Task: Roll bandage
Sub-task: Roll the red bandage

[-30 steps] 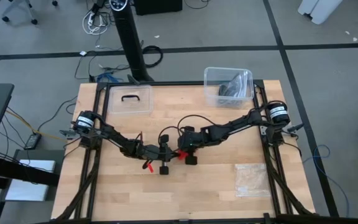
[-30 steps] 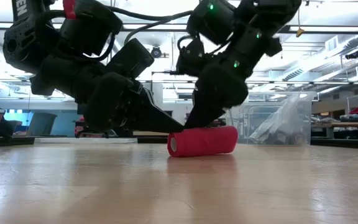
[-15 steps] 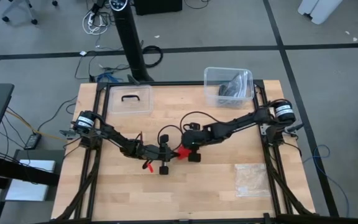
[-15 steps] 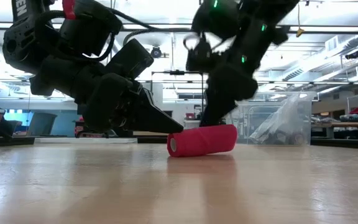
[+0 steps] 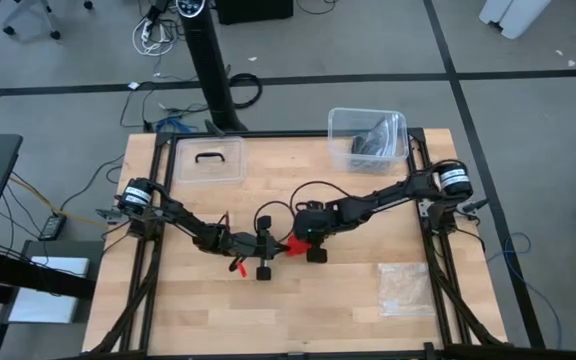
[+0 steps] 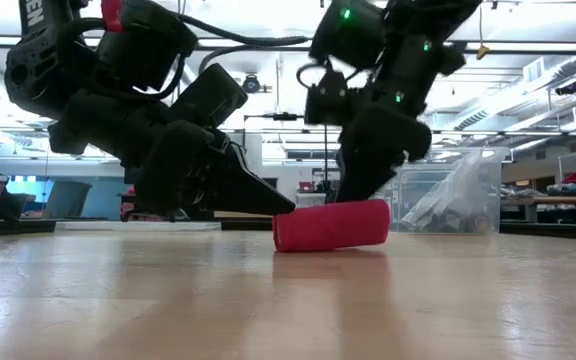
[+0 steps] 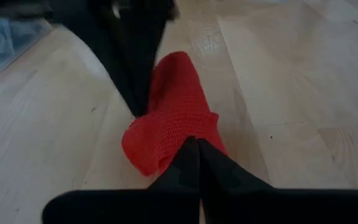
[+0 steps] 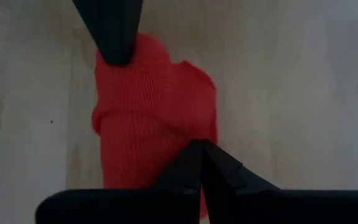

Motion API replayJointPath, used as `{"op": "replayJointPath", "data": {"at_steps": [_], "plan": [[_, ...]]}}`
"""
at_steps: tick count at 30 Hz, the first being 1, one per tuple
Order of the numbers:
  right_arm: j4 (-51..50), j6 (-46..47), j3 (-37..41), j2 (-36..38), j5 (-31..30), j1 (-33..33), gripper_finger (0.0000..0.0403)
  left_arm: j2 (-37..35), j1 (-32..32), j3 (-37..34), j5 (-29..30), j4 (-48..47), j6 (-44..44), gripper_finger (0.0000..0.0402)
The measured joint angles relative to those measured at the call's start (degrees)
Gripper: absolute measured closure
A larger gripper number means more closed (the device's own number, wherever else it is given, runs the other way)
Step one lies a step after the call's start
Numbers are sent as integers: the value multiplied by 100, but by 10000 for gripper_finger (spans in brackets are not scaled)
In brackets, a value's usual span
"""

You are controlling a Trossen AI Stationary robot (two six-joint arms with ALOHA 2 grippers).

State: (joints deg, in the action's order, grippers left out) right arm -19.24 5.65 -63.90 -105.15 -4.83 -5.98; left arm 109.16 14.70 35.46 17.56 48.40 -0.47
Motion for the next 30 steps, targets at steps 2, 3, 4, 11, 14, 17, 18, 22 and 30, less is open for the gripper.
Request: {"op": "replayJointPath", "data": {"at_steps": [2, 3, 4, 11, 14, 17, 18, 22, 30], "plan": [[62, 10, -15, 161, -153, 2, 397, 0, 0, 0, -1, 3, -39, 401], [155, 13, -17, 215, -174, -2, 399, 0, 1, -1, -2, 0, -56, 401], [269, 15, -19, 239, -200, -2, 400, 0, 0, 0, -2, 0, -59, 401], [715, 101, -30, -34, 345, -22, 401, 0, 3, 0, -4, 0, -79, 401], [747, 135, -32, -229, 392, -35, 401, 0, -2, -2, 6, -2, -79, 401], [727, 133, -36, -218, 171, -124, 399, 1, 0, 0, 15, -2, -81, 401], [673, 135, -32, -148, 42, -161, 398, 2, 0, 1, 14, 2, -81, 401], [385, 133, -41, 333, -615, -354, 397, 2, 2, 0, -18, 0, -81, 401], [443, 133, -52, 639, -467, -997, 401, 7, -4, -5, -17, 111, -99, 401]]}}
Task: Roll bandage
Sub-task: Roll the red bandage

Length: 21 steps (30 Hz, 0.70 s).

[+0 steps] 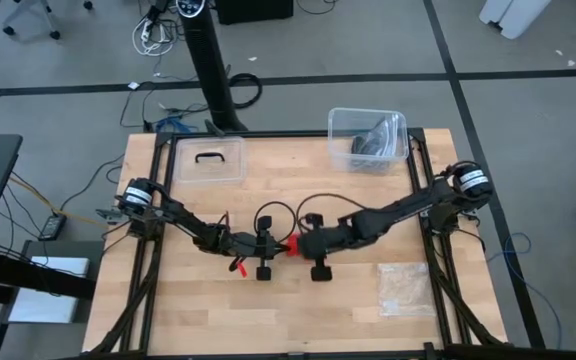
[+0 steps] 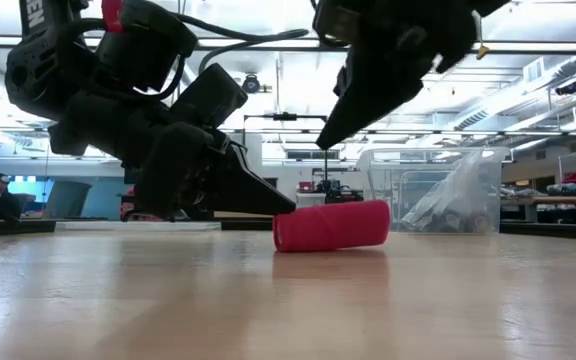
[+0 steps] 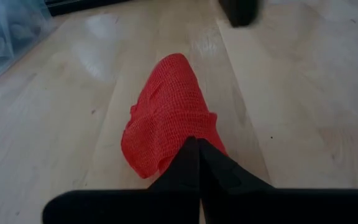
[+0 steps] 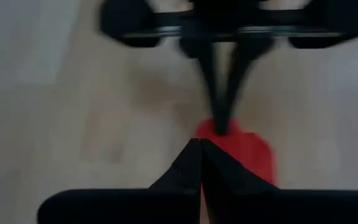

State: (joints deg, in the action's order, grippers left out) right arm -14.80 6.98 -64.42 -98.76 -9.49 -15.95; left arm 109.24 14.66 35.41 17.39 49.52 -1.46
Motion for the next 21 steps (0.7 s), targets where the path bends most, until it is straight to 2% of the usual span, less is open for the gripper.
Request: {"op": "replayJointPath", "data": {"at_steps": [10, 21], "plan": [[-75, 243, 7, -713, 14, 95, 401, 10, -2, -6, 48, 148, 15, 401], [-76, 113, 4, -796, -214, 615, 402, -144, 28, -6, 127, 243, 6, 401]]}}
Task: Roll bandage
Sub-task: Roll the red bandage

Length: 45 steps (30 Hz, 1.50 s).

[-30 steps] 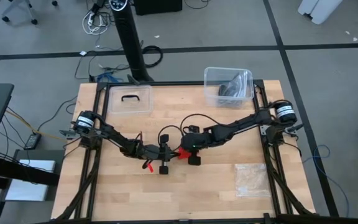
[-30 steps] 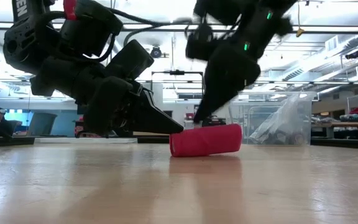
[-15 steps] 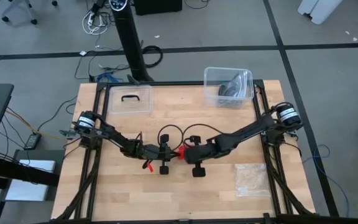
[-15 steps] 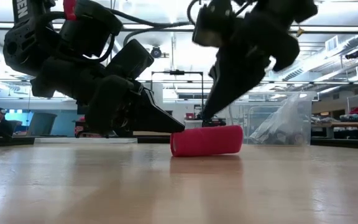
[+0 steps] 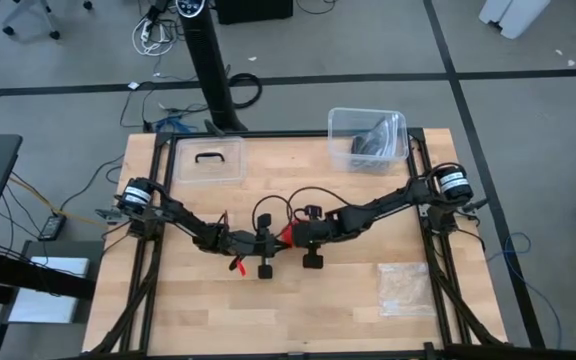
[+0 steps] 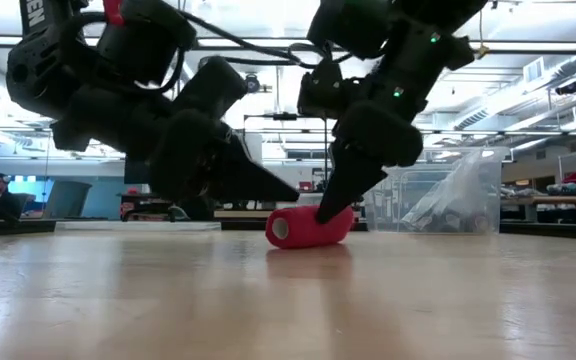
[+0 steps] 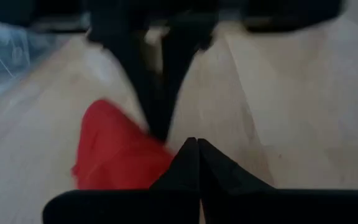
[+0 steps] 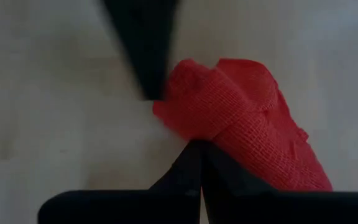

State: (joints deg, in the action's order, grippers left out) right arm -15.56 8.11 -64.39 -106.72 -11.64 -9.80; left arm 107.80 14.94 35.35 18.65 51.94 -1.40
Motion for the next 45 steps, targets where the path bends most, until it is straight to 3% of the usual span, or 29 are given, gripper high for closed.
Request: {"op": "replayJointPath", "data": {"at_steps": [5, 8, 11, 15, 20, 29, 37, 45], "plan": [[49, -81, 1, -1, -17, 139, 402, -273, 90, -26, 160, -36, -173, 401], [45, -159, 1, -1, -17, 133, 402, -551, 149, -141, 774, -165, -269, 401], [37, -153, 1, 1, -22, 23, 402, -845, 4, -382, 1296, -472, 225, 401], [49, -76, 1, 3, -53, -111, 403, -912, -471, -644, 586, -330, 817, 401], [98, -67, 1, 5, -79, -113, 403, -777, -698, -455, -202, -147, 546, 401], [132, -71, 1, 12, -79, -70, 403, -702, -921, 131, -247, -1065, 466, 401], [141, -72, 33, 1, -74, -61, 403, -56, -967, 586, -470, -1290, 482, 401], [3, -35, 36, -1, -211, -88, 403, -93, -959, 566, -271, -1598, 673, 402]]}}
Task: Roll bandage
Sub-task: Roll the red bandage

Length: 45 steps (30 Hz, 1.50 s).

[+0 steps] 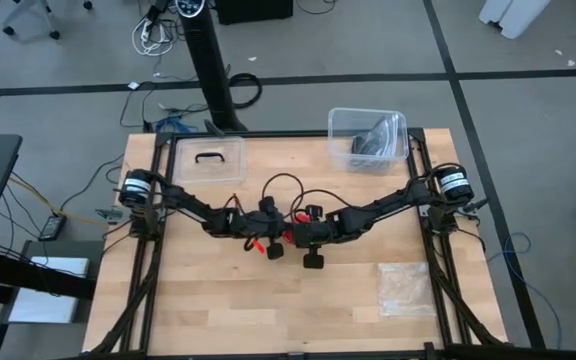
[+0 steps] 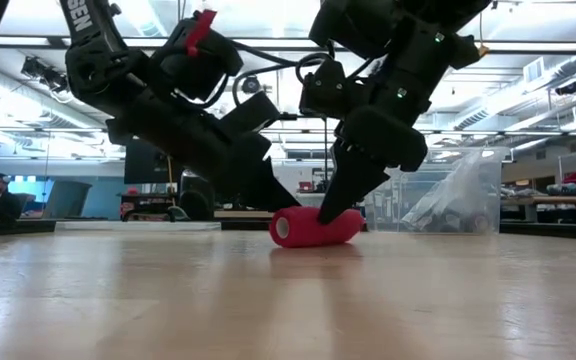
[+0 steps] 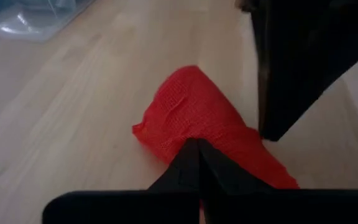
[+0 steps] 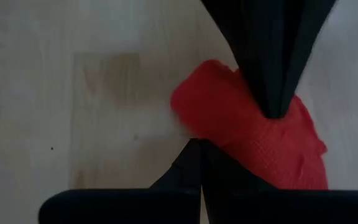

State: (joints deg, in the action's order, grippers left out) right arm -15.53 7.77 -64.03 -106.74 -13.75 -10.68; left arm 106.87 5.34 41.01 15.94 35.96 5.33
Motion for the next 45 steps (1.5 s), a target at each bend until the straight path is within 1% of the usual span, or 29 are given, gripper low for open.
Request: {"op": "replayJointPath", "data": {"at_steps": [4, 6, 12, 16, 18, 20, 26, 30, 36, 43, 45], "plan": [[-44, 62, 0, 0, -3, -14, 403, -4, 11, -4, 66, -143, 95, 402], [5, 34, 0, 1, -117, -58, 403, 0, 33, -4, 63, -103, 90, 402], [228, 33, 0, 90, -898, -232, 403, 2, 42, -6, 4, -87, 84, 402], [97, 255, -2, 90, -1446, -251, 403, 7, 64, -8, -11, -77, 76, 402], [45, 406, -2, 90, -1605, -249, 403, 7, 78, -8, -13, -65, 76, 402], [110, 477, 34, 90, -1612, -245, 403, 7, 91, -8, -15, -55, 75, 402], [595, 820, 482, 118, -1530, -322, 403, -8, 114, -11, -14, 27, -60, 402], [519, 1064, 599, 118, -1769, -538, 403, -25, 109, -11, 9, 76, -76, 402], [479, 1158, 608, 98, -1726, -764, 403, -31, 107, -13, 14, 410, -51, 402], [479, 1214, 608, 94, -1681, -774, 403, -35, 152, -8, -764, 1453, 239, 402], [475, 1214, 608, 94, -1683, -774, 403, -41, 188, -2, -977, 1613, 266, 402]]}}
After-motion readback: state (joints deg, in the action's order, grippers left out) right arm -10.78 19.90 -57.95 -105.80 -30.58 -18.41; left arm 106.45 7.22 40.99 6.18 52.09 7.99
